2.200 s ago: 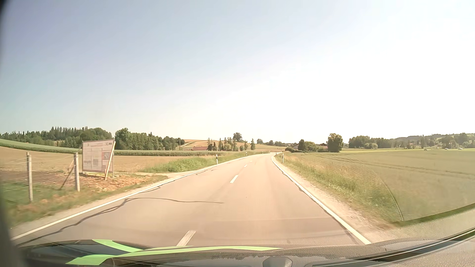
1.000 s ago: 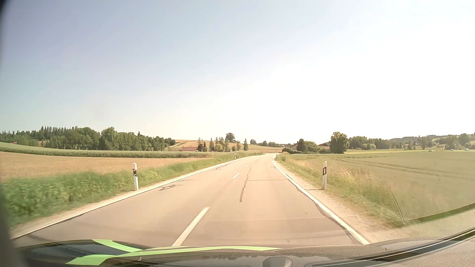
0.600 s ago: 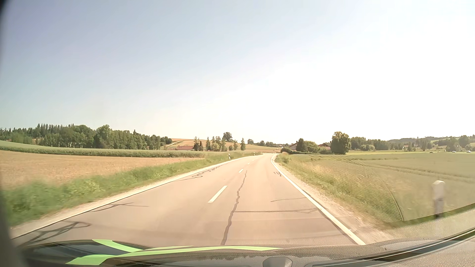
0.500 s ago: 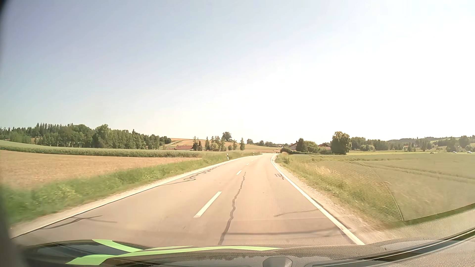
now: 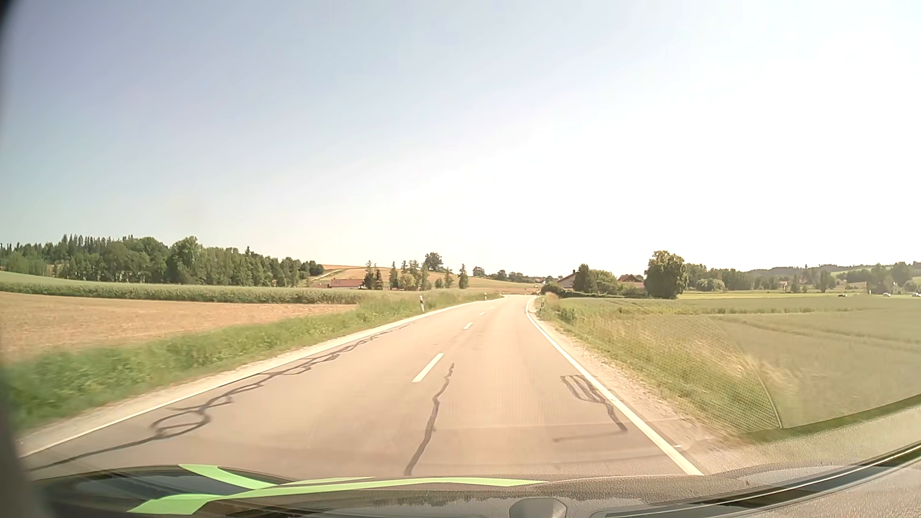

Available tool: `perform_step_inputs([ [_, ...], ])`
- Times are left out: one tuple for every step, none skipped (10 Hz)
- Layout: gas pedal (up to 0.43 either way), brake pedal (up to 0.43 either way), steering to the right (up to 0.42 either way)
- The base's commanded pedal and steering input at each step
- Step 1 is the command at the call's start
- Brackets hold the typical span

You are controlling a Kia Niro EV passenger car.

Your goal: Follow the waypoints while adhering to traffic rules and regulations

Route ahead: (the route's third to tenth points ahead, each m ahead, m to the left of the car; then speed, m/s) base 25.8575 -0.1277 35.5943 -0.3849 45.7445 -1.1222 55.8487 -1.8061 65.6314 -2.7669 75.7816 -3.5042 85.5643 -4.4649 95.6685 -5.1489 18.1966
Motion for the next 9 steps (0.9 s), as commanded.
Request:
perform_step_inputs([
  [0.177, 0.0, 0.004],
  [0.177, 0.0, 0.004],
  [0.177, 0.0, 0.003],
  [0.177, 0.0, 0.003],
  [0.177, 0.0, 0.003],
  [0.177, 0.0, 0.003],
  [0.189, 0.0, 0.003],
  [0.209, 0.0, 0.003],
  [0.22, 0.0, 0.004],
])
